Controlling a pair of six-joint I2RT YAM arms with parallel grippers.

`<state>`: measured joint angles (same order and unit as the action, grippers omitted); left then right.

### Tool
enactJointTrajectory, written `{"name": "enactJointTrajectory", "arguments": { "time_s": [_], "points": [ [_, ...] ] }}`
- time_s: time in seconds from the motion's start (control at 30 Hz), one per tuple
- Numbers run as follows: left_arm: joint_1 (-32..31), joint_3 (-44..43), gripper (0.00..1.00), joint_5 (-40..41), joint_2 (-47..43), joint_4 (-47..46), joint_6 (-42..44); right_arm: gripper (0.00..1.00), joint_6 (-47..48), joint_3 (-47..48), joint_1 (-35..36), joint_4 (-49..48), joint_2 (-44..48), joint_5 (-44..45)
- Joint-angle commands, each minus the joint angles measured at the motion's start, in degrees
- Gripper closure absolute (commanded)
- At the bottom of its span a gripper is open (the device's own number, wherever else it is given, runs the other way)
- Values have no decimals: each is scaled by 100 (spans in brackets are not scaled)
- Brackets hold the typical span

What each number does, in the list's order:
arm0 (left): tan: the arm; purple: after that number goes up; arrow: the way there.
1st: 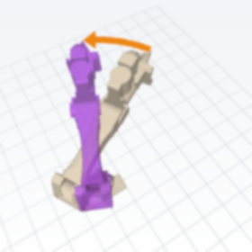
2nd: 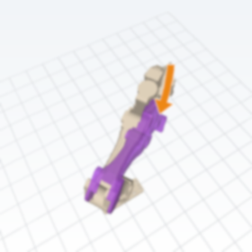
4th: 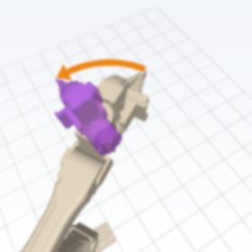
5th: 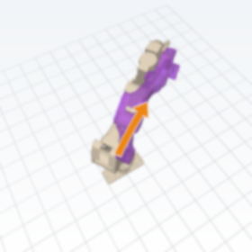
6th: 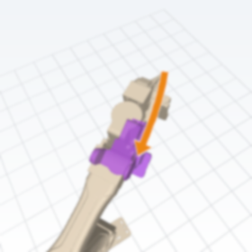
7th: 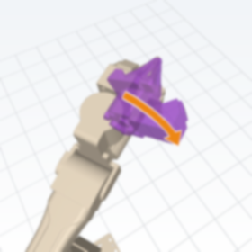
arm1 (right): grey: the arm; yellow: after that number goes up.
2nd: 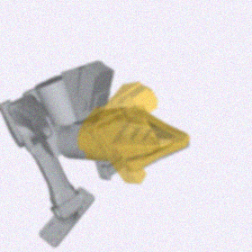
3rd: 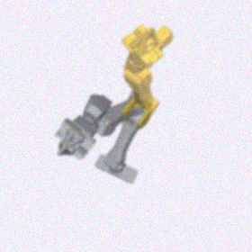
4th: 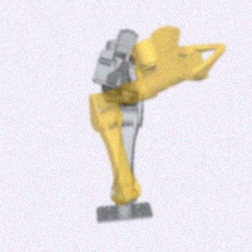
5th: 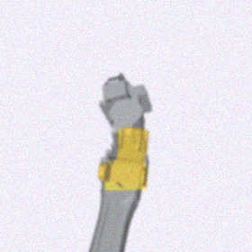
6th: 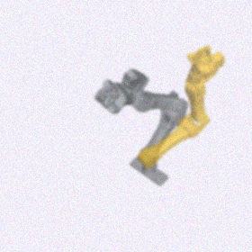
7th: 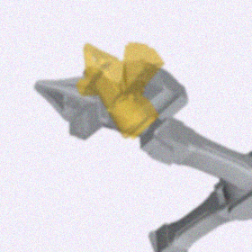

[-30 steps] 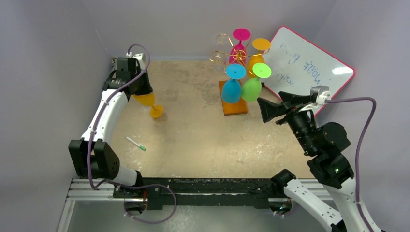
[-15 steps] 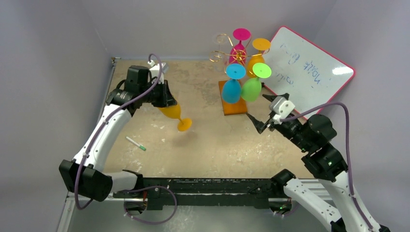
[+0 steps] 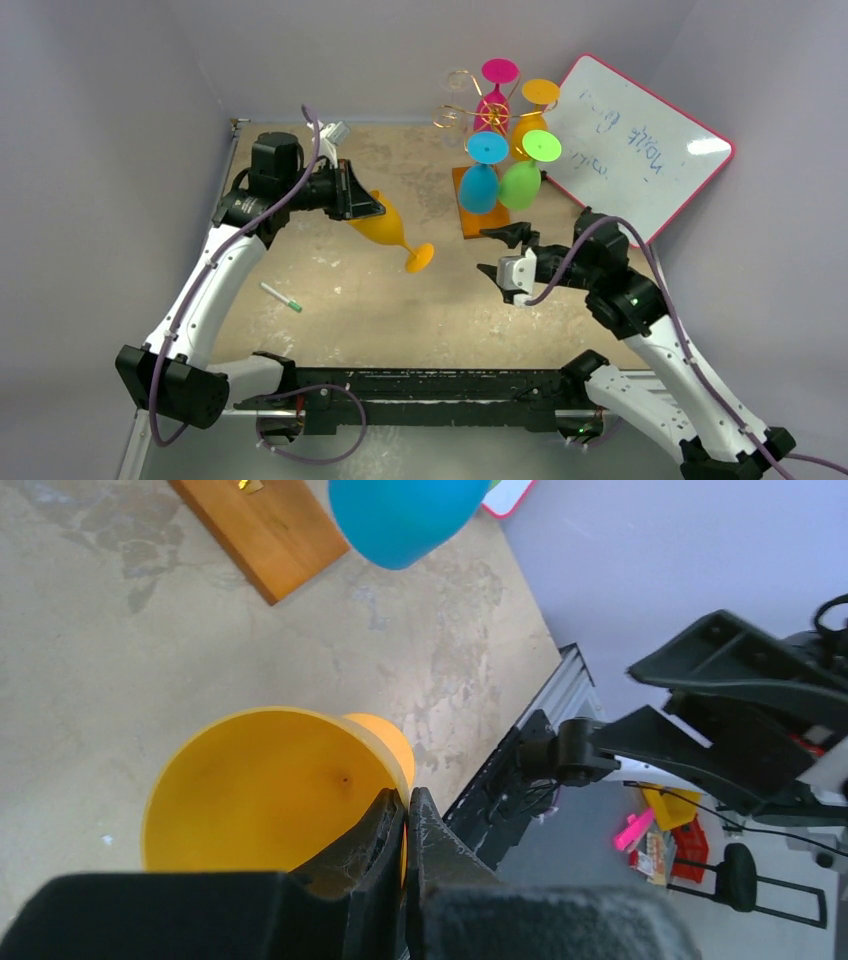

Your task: Place the wine glass upside down on the wine glass rack

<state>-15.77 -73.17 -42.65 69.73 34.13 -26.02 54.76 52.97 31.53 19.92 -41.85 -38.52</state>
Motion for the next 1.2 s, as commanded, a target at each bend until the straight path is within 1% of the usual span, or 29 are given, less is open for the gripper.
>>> {"name": "enactJointTrajectory", "arguments": {
  "time_s": [0.0, 0.1, 0.13, 0.23, 0.3, 0.37, 0.47, 0.63, 0.93, 1.03, 1.1, 1.17],
  "points": [
    [14, -93, 100, -576, -139, -664, -486, 39, 873, -106, 122, -600, -105, -38],
    [13, -62, 100, -676, -188, -897, -712, 49, 1121, -62, 313, -619, -268, 151],
    [15, -69, 100, -682, -198, -937, -753, 50, 1207, -76, 414, -619, -319, 268],
    [15, -113, 100, -747, -232, -935, -789, 51, 1393, -157, 838, -636, -505, 821],
    [15, -114, 100, -797, -270, -982, -851, 51, 1436, -175, 1304, -644, -686, 1264],
    [13, -106, 100, -839, -316, -1041, -923, 50, 1441, -145, 1508, -639, -848, 1466],
    [14, -109, 100, -916, -364, -1074, -960, 49, 1534, -140, 1591, -651, -1027, 1565],
    [13, -101, 100, -973, -413, -1077, -1020, 50, 1777, -91, 1767, -613, -1335, 1956],
    [18, 50, 100, -1026, -556, -1145, -1114, 61, 1959, -24, 1905, -729, -1538, 2114],
    [15, 59, 100, -1026, -570, -1154, -1164, 71, 1964, -77, 1918, -795, -1476, 2114],
    [13, 65, 100, -1014, -587, -1206, -1215, 81, 1919, -85, 1926, -814, -1442, 2104],
    [13, 89, 100, -955, -629, -1363, -1337, 92, 1865, -87, 1926, -798, -1424, 2077]
  ]
}}
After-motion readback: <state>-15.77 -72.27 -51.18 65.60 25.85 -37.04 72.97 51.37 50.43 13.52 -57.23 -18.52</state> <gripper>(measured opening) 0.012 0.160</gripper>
